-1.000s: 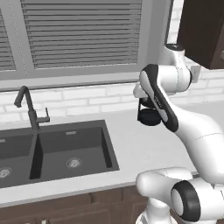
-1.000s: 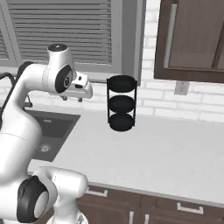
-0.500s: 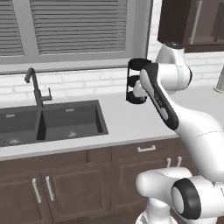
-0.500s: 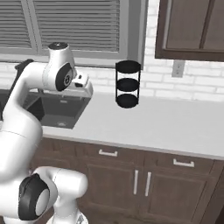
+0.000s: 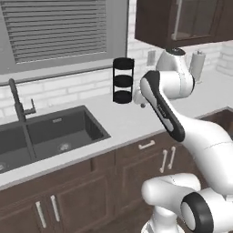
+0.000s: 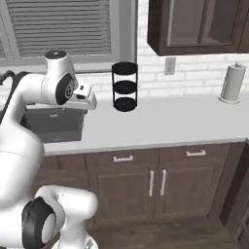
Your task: Take a straw from the drawer in front and place it inside the glass cup on the dining counter.
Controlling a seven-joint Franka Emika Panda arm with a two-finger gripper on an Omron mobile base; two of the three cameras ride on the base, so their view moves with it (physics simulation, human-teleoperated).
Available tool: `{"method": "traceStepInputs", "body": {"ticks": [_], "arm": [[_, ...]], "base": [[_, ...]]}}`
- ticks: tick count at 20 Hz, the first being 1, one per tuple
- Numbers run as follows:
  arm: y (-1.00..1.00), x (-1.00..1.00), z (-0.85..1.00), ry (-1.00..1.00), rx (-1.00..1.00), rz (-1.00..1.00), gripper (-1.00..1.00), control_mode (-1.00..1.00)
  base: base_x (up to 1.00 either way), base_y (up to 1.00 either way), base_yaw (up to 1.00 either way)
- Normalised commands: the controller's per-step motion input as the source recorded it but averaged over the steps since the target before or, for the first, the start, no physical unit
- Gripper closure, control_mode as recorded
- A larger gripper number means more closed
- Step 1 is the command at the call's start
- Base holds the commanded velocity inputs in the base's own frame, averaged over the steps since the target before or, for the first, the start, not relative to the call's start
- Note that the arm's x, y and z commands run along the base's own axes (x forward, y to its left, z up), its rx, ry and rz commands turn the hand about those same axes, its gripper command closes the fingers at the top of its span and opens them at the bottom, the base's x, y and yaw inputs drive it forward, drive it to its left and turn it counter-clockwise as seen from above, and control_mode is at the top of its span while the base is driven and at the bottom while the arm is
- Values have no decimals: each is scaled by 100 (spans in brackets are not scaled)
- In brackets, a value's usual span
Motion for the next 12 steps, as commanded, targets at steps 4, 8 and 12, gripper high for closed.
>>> {"method": "traceStepInputs", "body": {"ticks": [4, 8, 12], "arm": [[0, 0, 0, 0, 0, 0, -100, 100], [0, 0, 0, 0, 0, 0, -100, 100], [0, 0, 0, 0, 0, 0, -100, 100]], "base": [[3, 89, -54], [16, 82, -55], [30, 66, -54]]}}
